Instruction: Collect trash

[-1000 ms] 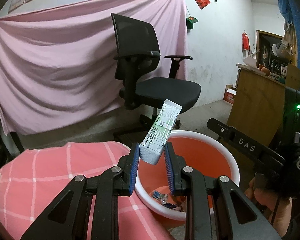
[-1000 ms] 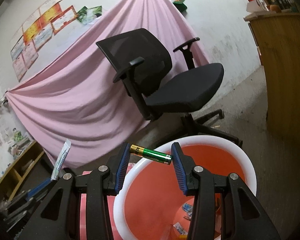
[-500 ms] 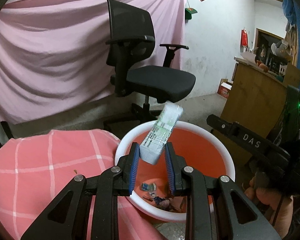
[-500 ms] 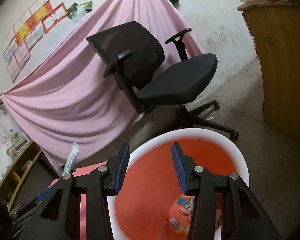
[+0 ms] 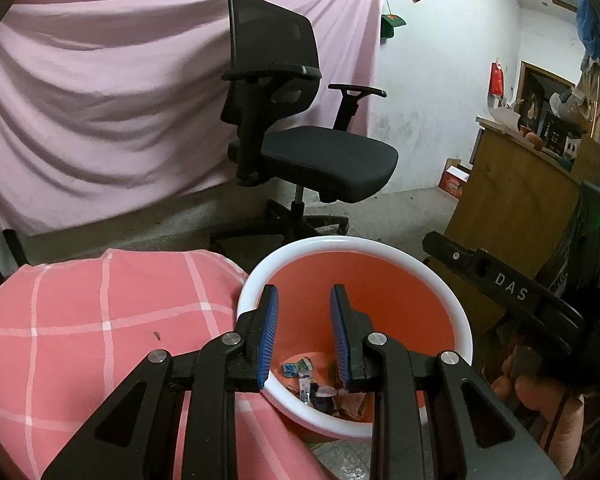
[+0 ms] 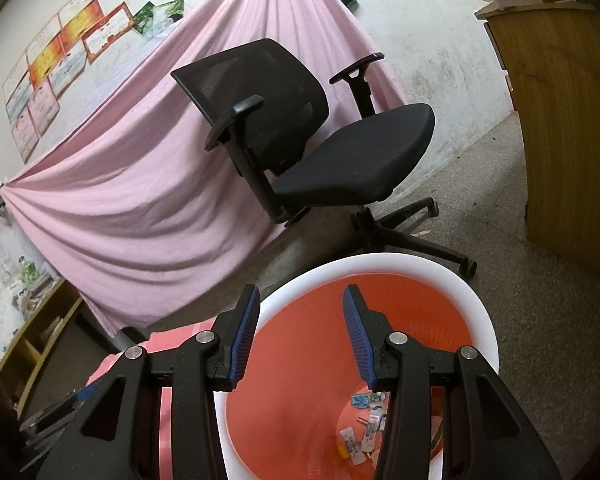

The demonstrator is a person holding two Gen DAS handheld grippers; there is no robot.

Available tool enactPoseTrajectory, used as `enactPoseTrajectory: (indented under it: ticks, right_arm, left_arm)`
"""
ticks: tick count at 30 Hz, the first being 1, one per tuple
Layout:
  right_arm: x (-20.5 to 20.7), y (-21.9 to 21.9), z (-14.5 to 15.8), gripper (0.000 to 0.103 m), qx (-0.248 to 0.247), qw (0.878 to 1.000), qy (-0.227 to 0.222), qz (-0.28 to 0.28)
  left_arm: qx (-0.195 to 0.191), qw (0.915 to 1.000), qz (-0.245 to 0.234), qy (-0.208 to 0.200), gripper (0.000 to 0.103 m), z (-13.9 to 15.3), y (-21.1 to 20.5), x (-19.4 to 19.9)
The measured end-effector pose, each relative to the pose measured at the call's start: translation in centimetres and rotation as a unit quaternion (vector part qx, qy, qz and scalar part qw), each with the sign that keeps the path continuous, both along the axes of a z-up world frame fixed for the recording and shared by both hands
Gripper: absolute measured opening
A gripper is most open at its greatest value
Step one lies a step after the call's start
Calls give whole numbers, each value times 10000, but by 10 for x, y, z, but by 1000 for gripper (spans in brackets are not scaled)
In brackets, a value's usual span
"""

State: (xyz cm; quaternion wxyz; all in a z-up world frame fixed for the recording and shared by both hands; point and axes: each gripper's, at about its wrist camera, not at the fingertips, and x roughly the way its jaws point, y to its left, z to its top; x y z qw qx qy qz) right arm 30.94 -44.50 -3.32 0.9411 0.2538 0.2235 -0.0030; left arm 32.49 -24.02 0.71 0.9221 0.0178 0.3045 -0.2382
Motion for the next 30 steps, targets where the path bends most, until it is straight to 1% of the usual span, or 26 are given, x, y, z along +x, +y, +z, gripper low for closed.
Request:
enactPoseTrajectory:
  ticks: [3,10,15,17,21,22,23,25,27,30]
  right_arm:
    - [-1,1,0,42,-59,10000,2,4]
    - [-5,16,8,42,-524,9986,-69,35]
    - [-5,26,11,43,-759,9970,-122,116]
    - [-5,30,12,43,-895,9958,-145,109]
    - [-7,34,15,43,-1008,9946,-214,105]
    - [-8,36,15,45,-1037,9943,-229,105]
    - [-9,37,16,52,-1058,9940,-249,98]
    - [-10,39,17,56,-1065,9938,-309,92]
    - [-11,41,18,57,-1074,9935,-346,115]
    - [-14,47,21,57,-1148,9923,-434,151]
  left_arm:
    - [4,10000,47,-25,22,3,3,-2]
    - [37,9998,181,-89,22,10,12,-8]
    - [82,9994,302,-137,22,16,19,-12]
    - [118,9990,389,-171,22,17,25,-15]
    - [159,9982,546,-196,22,21,37,-20]
    - [163,9979,599,-203,23,22,41,-21]
    - [155,9976,648,-210,26,23,45,-23]
    - [106,9969,737,-248,31,25,53,-27]
    - [43,9957,858,-334,32,30,64,-33]
    - [50,9941,1009,-401,38,34,75,-40]
